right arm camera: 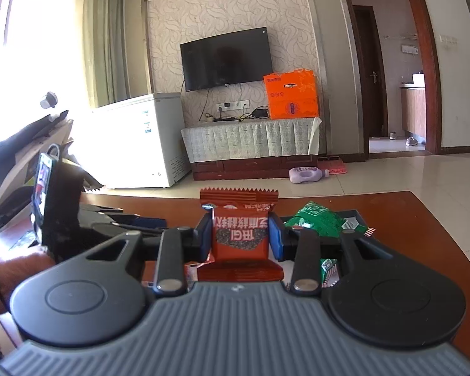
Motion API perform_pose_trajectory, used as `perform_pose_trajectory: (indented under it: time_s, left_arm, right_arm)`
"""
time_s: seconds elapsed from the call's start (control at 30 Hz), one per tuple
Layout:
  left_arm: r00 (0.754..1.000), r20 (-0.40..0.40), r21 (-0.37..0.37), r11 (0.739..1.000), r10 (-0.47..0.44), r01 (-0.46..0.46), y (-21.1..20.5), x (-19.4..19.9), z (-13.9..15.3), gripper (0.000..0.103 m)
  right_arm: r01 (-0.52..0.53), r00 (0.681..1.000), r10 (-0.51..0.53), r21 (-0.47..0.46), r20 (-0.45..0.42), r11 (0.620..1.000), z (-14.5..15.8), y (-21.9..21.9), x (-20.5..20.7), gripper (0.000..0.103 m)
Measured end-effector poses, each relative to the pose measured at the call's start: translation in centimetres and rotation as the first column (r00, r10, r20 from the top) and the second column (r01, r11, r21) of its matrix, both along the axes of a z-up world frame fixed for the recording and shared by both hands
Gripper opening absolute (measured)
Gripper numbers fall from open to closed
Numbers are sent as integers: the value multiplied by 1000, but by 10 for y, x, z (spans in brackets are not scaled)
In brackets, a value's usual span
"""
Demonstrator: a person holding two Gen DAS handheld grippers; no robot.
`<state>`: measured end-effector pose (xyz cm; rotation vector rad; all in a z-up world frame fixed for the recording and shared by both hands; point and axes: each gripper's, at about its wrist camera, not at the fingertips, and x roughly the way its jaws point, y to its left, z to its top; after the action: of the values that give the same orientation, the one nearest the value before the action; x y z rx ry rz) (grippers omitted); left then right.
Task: Organize snacks
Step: 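Carry the orange packet and pastry packet over to the white box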
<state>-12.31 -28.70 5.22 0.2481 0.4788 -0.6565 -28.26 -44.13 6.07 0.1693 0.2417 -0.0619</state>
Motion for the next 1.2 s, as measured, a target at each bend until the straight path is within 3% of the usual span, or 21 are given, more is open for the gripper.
perform_pose_trajectory:
  time_s: [0.07, 0.1, 0.17, 0.2, 0.3, 0.37, 0.43, 0.47, 0.53, 0.7, 0.9, 1.2]
  left_arm:
    - [1000, -17, 8, 1000, -4, 4, -11, 1, -4, 47]
    - [1000, -16, 24, 1000, -4, 5, -19, -1, -8, 65]
    - [1000, 27, 60, 998, 8, -10, -33, -6, -18, 88]
    - [999, 42, 89, 996, 7, -11, -40, -6, -23, 89]
    - [999, 39, 133, 991, -10, 5, -64, -3, -34, 89]
    - [1000, -4, 155, 988, -8, 9, -77, 6, -42, 88]
    - [999, -46, 149, 989, 0, 7, -82, 14, -44, 77]
    - [997, -74, 142, 990, 5, 5, -82, 18, -45, 65]
    - [994, -111, 120, 993, 7, 6, -79, 24, -48, 62]
    - [993, -111, 105, 994, 34, -23, -72, 28, -47, 54]
    - [999, 2, 116, 992, 52, -52, -63, 11, -27, 53]
    - [995, 81, 88, 995, 50, -57, -61, -5, 3, 53]
  right_arm:
    - [2, 1000, -2, 11, 2, 1000, -1, -1, -2, 39]
    - [2, 1000, -2, 11, 1, 1000, -1, -1, -2, 39]
    - [1, 1000, -1, 12, 1, 1000, -1, -2, -3, 39]
    - [1, 1000, -1, 12, 0, 1000, -1, -2, -2, 39]
    - [0, 1000, 0, 9, -7, 1000, -2, -2, -1, 39]
    - [-1, 1000, 1, 8, -13, 1000, -2, -3, 0, 39]
    - [-2, 1000, 2, 5, -16, 1000, -4, -6, 0, 39]
    - [-1, 1000, 2, 5, -17, 1000, -3, -6, 2, 39]
    - [-3, 1000, 3, 7, -16, 1000, -3, -7, 2, 39]
    - [-1, 1000, 1, 9, -8, 1000, -5, -7, -1, 39]
    - [5, 1000, -5, 13, -5, 1000, -6, -8, -3, 39]
    - [10, 1000, -10, 2, 1, 1000, -4, -10, -5, 39]
